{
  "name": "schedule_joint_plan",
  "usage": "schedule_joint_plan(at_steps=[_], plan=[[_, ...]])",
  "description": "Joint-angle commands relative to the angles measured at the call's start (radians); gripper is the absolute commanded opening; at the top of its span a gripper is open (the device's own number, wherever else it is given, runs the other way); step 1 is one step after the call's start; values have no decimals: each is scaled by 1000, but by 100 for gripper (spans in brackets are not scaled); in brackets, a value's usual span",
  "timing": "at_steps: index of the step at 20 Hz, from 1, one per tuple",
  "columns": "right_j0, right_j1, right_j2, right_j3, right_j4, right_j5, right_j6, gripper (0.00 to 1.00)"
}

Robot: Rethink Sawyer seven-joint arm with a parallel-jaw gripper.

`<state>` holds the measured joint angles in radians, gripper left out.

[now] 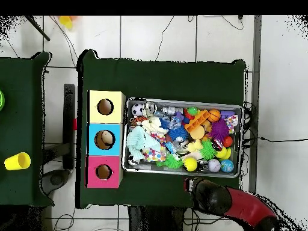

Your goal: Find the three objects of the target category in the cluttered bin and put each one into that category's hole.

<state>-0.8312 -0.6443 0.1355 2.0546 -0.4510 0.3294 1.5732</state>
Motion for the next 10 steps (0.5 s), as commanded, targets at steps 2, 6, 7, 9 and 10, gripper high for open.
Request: schedule_joint_plan(at_steps=[2, 6, 7, 9, 10], plan=[[-22, 223, 27, -213, -108, -142, 31, 100], [-37, 221, 31, -249, -139, -153, 18, 100], [-45, 209, 39, -252, -143, -141, 7, 100], [-47, 194, 39, -261, -145, -115, 0, 100], [-51, 194, 45, -268, -149, -114, -3, 100]])
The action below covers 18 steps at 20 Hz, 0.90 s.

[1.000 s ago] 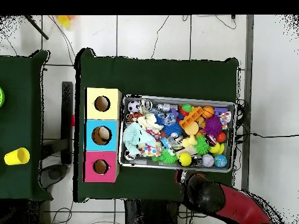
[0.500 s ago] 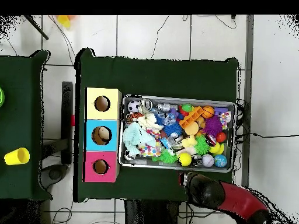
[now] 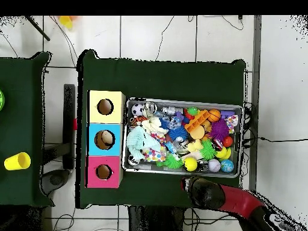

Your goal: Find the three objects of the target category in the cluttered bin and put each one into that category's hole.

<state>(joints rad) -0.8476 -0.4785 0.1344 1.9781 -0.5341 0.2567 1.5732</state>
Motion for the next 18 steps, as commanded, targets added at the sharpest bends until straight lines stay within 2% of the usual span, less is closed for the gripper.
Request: schedule_joint_plan(at_steps=[1, 9, 15, 16, 18], plan=[[-39, 29, 50, -197, -68, -43, -2, 100], [-103, 45, 104, -222, -64, -4, -29, 100], [-107, 91, 128, -212, -75, -61, -3, 100], [-104, 88, 134, -204, -73, -64, 3, 100], [-77, 40, 117, -177, -52, -9, 11, 100]])
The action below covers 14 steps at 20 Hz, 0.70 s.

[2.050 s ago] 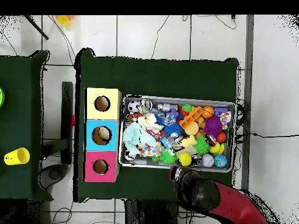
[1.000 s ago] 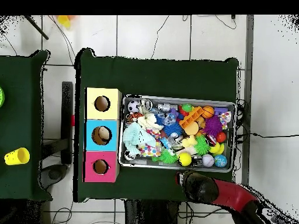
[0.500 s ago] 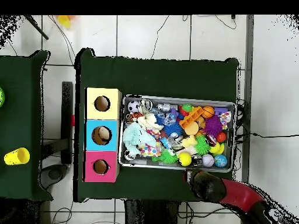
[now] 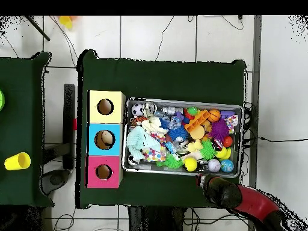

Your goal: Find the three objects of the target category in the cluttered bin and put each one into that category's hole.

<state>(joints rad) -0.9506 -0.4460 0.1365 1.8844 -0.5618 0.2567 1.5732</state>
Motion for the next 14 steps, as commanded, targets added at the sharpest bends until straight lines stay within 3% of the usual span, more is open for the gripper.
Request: schedule_joint_plan(at_steps=[1, 6, 14], plan=[[36, -26, 109, -65, -15, 27, 7, 100], [77, -160, 99, 17, 41, 190, -19, 100], [94, -290, 137, 84, 92, 297, -38, 100]])
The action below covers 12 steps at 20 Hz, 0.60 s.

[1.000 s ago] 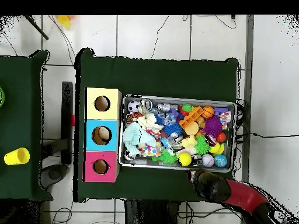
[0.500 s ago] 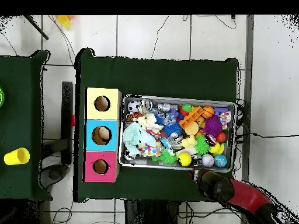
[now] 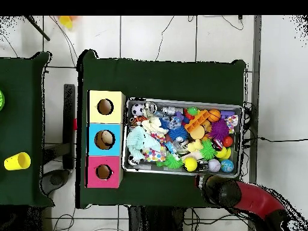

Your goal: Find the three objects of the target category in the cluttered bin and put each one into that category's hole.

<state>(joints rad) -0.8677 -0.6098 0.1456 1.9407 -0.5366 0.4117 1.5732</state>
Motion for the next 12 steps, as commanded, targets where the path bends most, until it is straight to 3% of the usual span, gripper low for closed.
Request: schedule_joint_plan(at_steps=[1, 12], plan=[[8, -134, 141, 28, 77, 147, -40, 100], [33, -200, 226, -32, 152, 287, -74, 100]])
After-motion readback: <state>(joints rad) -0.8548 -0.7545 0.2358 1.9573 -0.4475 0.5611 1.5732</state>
